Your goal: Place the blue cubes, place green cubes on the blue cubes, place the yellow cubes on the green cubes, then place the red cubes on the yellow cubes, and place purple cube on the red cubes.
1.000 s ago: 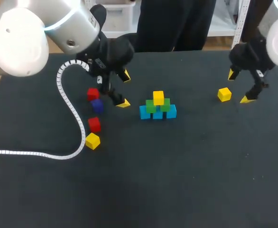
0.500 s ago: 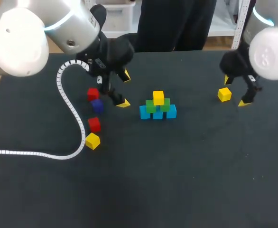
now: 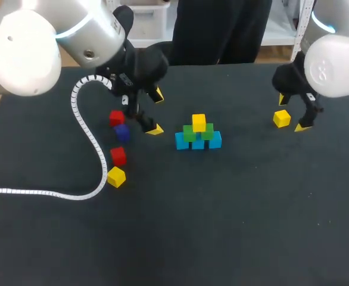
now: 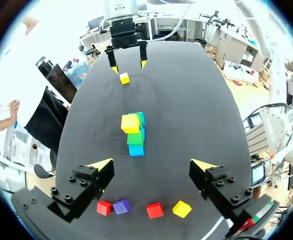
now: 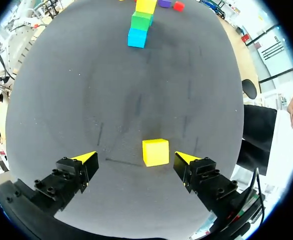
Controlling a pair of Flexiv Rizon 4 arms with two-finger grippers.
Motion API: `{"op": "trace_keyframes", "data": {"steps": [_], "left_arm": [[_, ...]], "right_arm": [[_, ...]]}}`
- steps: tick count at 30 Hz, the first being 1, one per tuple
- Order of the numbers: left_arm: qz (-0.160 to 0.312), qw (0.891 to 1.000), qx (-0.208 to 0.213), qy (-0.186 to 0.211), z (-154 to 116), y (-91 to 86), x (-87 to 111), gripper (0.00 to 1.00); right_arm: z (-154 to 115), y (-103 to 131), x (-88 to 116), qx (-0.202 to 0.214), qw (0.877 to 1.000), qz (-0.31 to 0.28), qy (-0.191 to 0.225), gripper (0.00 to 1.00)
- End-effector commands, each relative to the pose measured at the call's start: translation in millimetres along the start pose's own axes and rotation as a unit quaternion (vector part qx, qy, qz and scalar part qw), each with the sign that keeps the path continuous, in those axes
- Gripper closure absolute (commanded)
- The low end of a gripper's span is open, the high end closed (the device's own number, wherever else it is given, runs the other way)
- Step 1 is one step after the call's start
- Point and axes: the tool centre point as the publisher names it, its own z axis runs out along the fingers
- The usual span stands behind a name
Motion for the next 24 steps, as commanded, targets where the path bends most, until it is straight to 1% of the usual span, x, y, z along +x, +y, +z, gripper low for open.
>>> {"op": "trace_keyframes", "data": {"steps": [1, 4, 13, 17, 24], "left_arm": [[0.001, 1.0, 0.001, -0.001, -0.4, 0.2, 1.0, 0.0], [0.001, 1.0, 0.001, -0.001, -0.4, 0.2, 1.0, 0.0], [0.001, 1.0, 0.001, -0.001, -0.4, 0.2, 1.0, 0.0], [0.001, 1.0, 0.001, -0.001, -0.4, 0.2, 1.0, 0.0], [0.001, 1.0, 0.001, -0.001, -0.4, 0.2, 1.0, 0.0]], "right_arm": [[5.1, -14.3, -1.7, -0.016, 1.0, -0.005, -0.005, 0.0], [6.2, -17.1, -3.8, -0.019, 1.0, -0.011, -0.001, 0.0], [11.8, -24.9, 0.0, -0.03, 0.999, -0.012, 0.014, 0.0], [14.3, -21.1, 1.8, -0.024, 1.0, -0.003, 0.012, 0.0], [17.4, -7.7, 5.7, -0.013, 1.0, 0.013, 0.014, 0.0]]}}
